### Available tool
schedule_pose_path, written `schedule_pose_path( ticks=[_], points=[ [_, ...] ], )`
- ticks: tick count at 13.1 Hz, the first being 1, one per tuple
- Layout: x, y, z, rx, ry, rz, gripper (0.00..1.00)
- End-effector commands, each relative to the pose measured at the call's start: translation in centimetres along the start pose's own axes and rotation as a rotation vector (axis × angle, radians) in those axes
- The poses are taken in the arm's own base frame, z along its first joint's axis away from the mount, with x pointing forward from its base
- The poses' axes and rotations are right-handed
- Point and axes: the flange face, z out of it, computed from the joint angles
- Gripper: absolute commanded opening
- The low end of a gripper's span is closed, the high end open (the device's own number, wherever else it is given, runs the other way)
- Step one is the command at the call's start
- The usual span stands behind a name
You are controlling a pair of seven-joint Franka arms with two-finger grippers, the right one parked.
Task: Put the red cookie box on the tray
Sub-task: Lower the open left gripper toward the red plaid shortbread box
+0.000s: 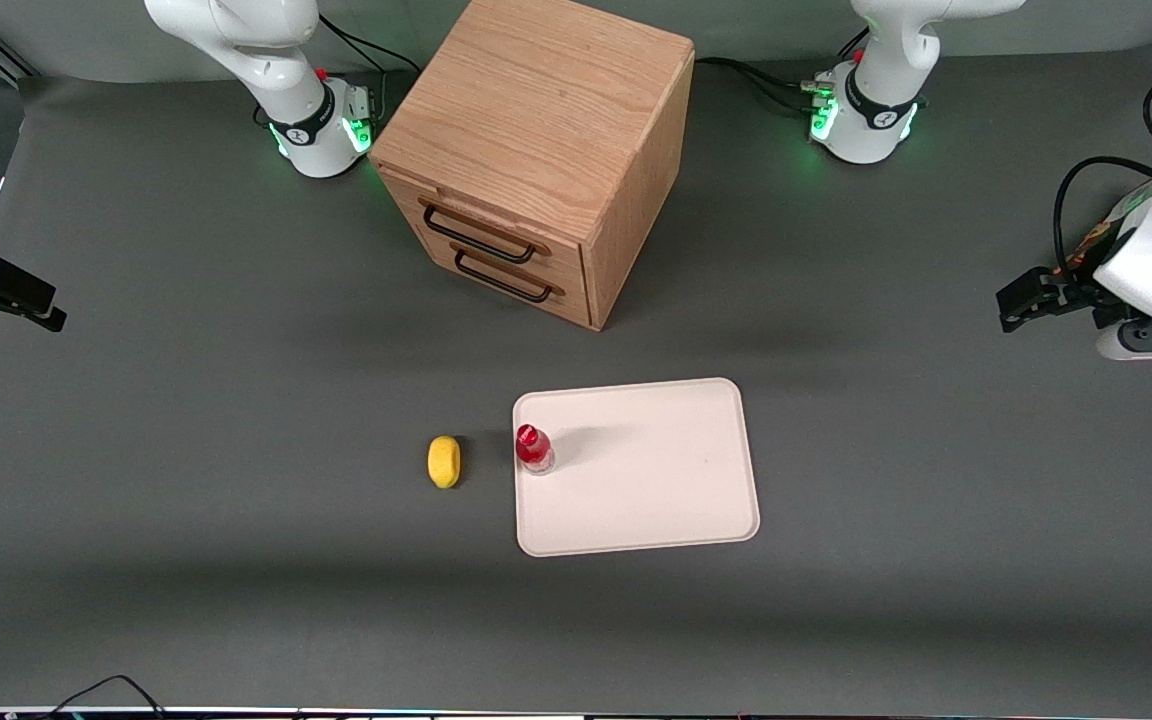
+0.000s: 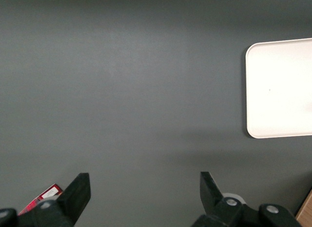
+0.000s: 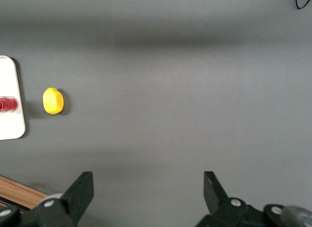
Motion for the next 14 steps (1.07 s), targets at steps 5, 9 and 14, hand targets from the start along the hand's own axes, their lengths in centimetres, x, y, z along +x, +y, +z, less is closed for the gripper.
schedule_pose_path(
  ticks=[5, 9, 14],
  points=[
    [0.1, 0.4, -0.3, 0.001, -0.009, -0.001, 1.0],
    [-0.1, 2.2, -0.4, 0.006, -0.007, 0.024, 1.0],
    [-0.4, 1.9, -0.1, 0.011, -0.041, 0.024, 1.0]
  ],
)
